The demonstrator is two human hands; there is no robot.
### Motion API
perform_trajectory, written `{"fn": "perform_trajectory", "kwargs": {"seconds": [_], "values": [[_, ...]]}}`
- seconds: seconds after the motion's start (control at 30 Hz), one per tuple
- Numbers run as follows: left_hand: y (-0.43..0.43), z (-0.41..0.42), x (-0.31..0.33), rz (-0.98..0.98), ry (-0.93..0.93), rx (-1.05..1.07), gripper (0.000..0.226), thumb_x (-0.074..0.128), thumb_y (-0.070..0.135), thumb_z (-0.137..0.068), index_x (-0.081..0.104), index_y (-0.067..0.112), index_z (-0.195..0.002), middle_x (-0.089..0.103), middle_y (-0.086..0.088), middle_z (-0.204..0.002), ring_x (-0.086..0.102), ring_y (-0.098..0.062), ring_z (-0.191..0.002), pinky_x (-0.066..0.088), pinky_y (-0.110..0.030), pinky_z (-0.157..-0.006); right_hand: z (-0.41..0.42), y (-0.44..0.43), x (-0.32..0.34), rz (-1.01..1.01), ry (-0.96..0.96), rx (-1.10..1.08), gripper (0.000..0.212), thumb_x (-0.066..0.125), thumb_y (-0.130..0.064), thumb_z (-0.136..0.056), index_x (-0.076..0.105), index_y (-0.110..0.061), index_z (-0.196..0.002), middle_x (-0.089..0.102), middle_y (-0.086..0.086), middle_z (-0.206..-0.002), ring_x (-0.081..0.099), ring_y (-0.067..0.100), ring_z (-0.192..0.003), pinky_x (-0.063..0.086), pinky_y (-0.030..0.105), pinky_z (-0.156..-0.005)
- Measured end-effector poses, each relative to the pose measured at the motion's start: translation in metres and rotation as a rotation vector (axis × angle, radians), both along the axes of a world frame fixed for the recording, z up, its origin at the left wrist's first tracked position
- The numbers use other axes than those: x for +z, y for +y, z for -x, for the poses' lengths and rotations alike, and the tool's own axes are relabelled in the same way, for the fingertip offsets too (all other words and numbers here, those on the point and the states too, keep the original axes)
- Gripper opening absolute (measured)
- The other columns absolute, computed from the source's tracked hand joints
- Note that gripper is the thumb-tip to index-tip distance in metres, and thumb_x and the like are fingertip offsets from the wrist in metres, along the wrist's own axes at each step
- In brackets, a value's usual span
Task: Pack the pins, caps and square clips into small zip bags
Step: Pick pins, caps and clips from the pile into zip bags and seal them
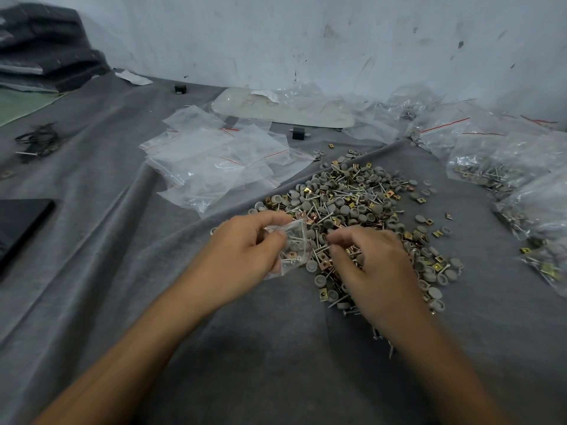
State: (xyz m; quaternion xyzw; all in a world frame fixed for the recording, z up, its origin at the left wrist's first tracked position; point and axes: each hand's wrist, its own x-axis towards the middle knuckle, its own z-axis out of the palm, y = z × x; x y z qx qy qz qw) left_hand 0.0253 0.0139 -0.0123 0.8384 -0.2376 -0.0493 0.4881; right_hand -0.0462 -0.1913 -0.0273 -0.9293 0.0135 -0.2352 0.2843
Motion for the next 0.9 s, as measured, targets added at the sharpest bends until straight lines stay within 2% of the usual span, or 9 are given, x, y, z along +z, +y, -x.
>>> {"fn": "perform_trajectory", "kwargs": {"seconds": [0.1, 0.2, 0.33, 0.47, 0.7, 0.77, 0.9], "values": [[0.0, 0.001, 0.0, 0.013, 0.001, -0.001, 0.031, 0.052, 0.031, -0.099, 0.065, 0.031, -0.127, 0.071, 0.008, -0.061, 0.051, 0.004, -0.045, 0.038, -0.01, -0.05, -0.003, -0.001, -0.003, 0.181, 0.116, 0.002, 0.027, 0.059, -0.041, -0.094, 0.068, -0.029, -0.117, 0.067, -0.012, -0.117, 0.045, 0.013, -0.113, 0.037, 0.037, -0.098], [0.0, 0.001, 0.0, 0.012, 0.005, 0.0, 0.031, 0.052, 0.031, -0.099, 0.065, 0.032, -0.127, 0.071, 0.008, -0.062, 0.051, 0.004, -0.046, 0.038, -0.01, -0.05, -0.006, -0.001, -0.006, 0.319, 0.268, -0.009, 0.042, 0.048, -0.052, -0.097, 0.059, -0.034, -0.133, 0.056, -0.012, -0.134, 0.039, 0.018, -0.125, 0.032, 0.04, -0.104], [0.001, 0.0, -0.001, 0.015, 0.018, 0.011, 0.028, 0.053, 0.029, -0.102, 0.065, 0.034, -0.127, 0.072, 0.006, -0.063, 0.057, -0.001, -0.052, 0.043, -0.017, -0.056, -0.008, 0.005, -0.007, 0.407, 0.336, -0.007, 0.049, 0.037, -0.053, -0.1, 0.05, -0.035, -0.144, 0.046, -0.01, -0.146, 0.036, 0.02, -0.132, 0.028, 0.041, -0.107], [0.002, 0.001, 0.0, 0.012, 0.018, 0.0, 0.031, 0.051, 0.03, -0.101, 0.064, 0.034, -0.129, 0.071, 0.007, -0.063, 0.056, -0.001, -0.051, 0.041, -0.013, -0.054, -0.005, 0.003, -0.005, 0.408, 0.352, 0.025, 0.042, 0.043, -0.052, -0.099, 0.054, -0.034, -0.135, 0.047, -0.011, -0.139, 0.036, 0.017, -0.129, 0.026, 0.037, -0.106], [0.001, 0.0, 0.001, 0.002, 0.01, 0.011, 0.028, 0.053, 0.026, -0.103, 0.065, 0.033, -0.127, 0.071, 0.007, -0.062, 0.055, 0.0, -0.05, 0.041, -0.013, -0.052, 0.0, 0.011, -0.002, 0.386, 0.325, 0.045, 0.021, 0.046, -0.047, -0.095, 0.055, -0.032, -0.106, 0.052, -0.012, -0.112, 0.043, 0.014, -0.112, 0.03, 0.033, -0.101], [0.001, 0.001, 0.002, -0.002, 0.006, 0.008, 0.027, 0.053, 0.028, -0.103, 0.065, 0.033, -0.127, 0.071, 0.007, -0.062, 0.056, 0.0, -0.05, 0.043, -0.016, -0.054, 0.002, 0.01, -0.002, 0.368, 0.325, 0.054, 0.018, 0.046, -0.047, -0.094, 0.054, -0.033, -0.102, 0.052, -0.014, -0.109, 0.042, 0.012, -0.111, 0.031, 0.032, -0.102], [0.002, -0.001, 0.003, 0.0, -0.005, 0.026, 0.028, 0.054, 0.026, -0.102, 0.066, 0.032, -0.127, 0.071, 0.008, -0.062, 0.055, 0.002, -0.049, 0.041, -0.012, -0.052, 0.003, 0.008, -0.002, 0.315, 0.324, 0.059, 0.019, 0.039, -0.047, -0.091, 0.052, -0.033, -0.096, 0.05, -0.015, -0.103, 0.04, 0.01, -0.105, 0.033, 0.032, -0.097]]}}
